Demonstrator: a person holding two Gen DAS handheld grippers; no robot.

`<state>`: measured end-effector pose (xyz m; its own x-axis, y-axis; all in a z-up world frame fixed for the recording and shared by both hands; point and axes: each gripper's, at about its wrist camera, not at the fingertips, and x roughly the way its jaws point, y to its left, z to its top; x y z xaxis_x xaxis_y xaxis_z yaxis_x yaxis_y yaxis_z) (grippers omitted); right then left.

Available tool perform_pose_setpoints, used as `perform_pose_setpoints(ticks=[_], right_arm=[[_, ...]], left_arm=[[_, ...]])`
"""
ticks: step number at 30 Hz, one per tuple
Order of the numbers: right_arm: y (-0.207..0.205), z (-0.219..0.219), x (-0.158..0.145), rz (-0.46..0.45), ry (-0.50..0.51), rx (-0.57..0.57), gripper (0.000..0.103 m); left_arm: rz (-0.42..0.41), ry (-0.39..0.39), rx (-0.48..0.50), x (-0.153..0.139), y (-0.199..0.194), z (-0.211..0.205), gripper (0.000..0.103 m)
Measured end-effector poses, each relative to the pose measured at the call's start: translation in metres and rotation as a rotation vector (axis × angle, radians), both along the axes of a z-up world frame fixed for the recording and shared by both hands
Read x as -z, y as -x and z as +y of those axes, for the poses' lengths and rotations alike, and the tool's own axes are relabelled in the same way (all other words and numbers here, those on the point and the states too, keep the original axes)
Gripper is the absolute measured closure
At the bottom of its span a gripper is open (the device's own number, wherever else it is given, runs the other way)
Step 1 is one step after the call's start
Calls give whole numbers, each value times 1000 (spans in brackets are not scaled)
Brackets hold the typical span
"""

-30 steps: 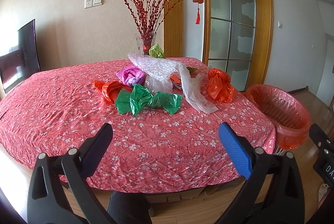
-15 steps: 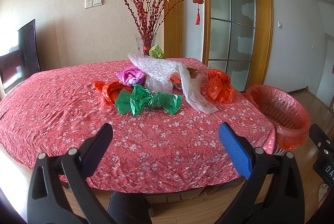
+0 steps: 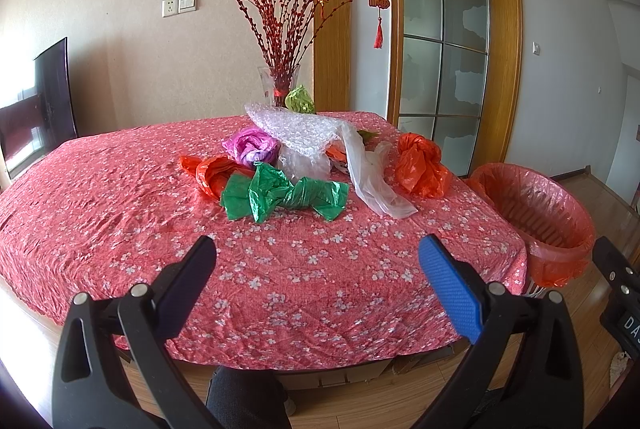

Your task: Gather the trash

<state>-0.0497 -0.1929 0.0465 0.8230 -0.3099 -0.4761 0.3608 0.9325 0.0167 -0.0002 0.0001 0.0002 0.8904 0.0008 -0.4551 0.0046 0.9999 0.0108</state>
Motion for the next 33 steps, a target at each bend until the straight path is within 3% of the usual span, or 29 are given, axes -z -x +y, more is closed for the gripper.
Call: perform_pose_setpoints(ticks=[23, 28, 33], right_arm=[[-1, -1, -5, -2, 4, -5, 2], [-20, -3, -10, -10, 7, -42, 2], [-67, 13, -13, -3, 28, -130, 2]], left_arm=[[-10, -8, -4, -3, -1, -1, 4], [-11, 2, -46, -7, -19, 13, 4], [11, 48, -99, -7, -44, 46, 4]])
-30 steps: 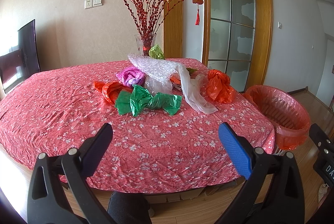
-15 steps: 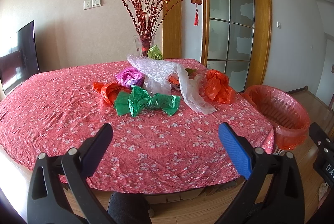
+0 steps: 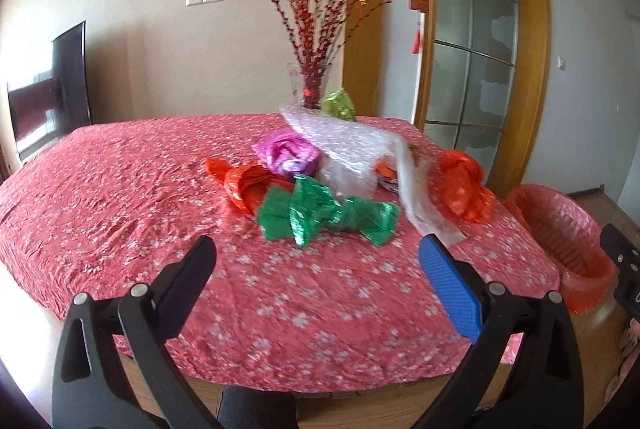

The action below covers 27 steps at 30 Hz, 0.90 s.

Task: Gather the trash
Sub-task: 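Reach the right gripper to the red plastic bag and close on it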

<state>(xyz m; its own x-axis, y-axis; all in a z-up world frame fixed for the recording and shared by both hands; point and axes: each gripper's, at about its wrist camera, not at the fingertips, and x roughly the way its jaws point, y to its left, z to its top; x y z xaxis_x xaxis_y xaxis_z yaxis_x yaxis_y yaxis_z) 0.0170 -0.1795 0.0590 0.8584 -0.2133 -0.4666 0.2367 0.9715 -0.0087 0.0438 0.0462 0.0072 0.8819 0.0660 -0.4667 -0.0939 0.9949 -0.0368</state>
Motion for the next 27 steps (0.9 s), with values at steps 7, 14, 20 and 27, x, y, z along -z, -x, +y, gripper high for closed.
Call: perform_pose_setpoints(ticks=[7, 14, 20, 27], right_arm=[[-80, 22, 12, 45, 8, -123, 5], [-167, 26, 31, 175, -109, -173, 27], [-210, 21, 54, 271, -207, -150, 34], [-229, 28, 74, 371, -236, -177, 67]], left_arm=[[12, -24, -124, -2, -37, 47, 4], [55, 11, -177, 4, -68, 93, 4], [75, -3, -174, 8, -85, 109, 4], [111, 11, -140, 14, -104, 115, 16]])
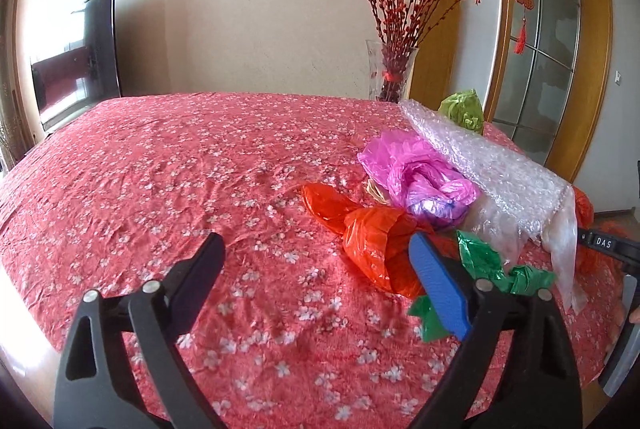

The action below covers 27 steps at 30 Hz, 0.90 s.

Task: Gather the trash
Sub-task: 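Reach the right gripper to the red plastic bag and close on it, then carry the red bag over the basket and open the right gripper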

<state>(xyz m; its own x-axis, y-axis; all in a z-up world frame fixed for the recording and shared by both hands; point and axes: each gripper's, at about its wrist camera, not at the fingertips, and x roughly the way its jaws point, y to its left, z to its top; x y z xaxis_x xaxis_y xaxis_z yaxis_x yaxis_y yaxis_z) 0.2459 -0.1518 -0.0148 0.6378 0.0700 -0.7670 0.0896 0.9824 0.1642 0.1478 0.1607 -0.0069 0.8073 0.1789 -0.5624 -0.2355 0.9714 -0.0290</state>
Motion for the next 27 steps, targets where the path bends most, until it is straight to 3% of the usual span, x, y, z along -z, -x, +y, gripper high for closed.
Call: perform_pose_setpoints(ticks=[1, 2, 6, 11, 14, 17, 19, 22, 27], right_arm=[[1, 1, 1, 0, -2, -8, 72], [2, 2, 0, -2, 1, -13, 84], [9, 5, -2, -15, 16, -38, 93], [20, 2, -7, -36, 14, -44, 93], [23, 0, -8, -39, 15, -48, 93], [27, -2, -9, -43, 19, -46, 93], [28, -5, -11, -48, 17, -42, 93], [32, -9, -14, -58, 12, -39, 93], [38, -13, -19, -77, 14, -40, 93]], left_arm=[[8, 5, 5, 2, -3, 1, 20], [21, 14, 11, 4, -7, 1, 22], [70, 57, 36, 12, -20, 1, 30], [107, 76, 64, 17, -33, -7, 31], [135, 93, 91, 20, -43, -13, 43], [145, 132, 123, 24, -49, -14, 65], [134, 128, 131, 21, -49, -17, 72], [118, 102, 139, 19, -48, -20, 78], [76, 92, 128, 10, -41, -12, 79]])
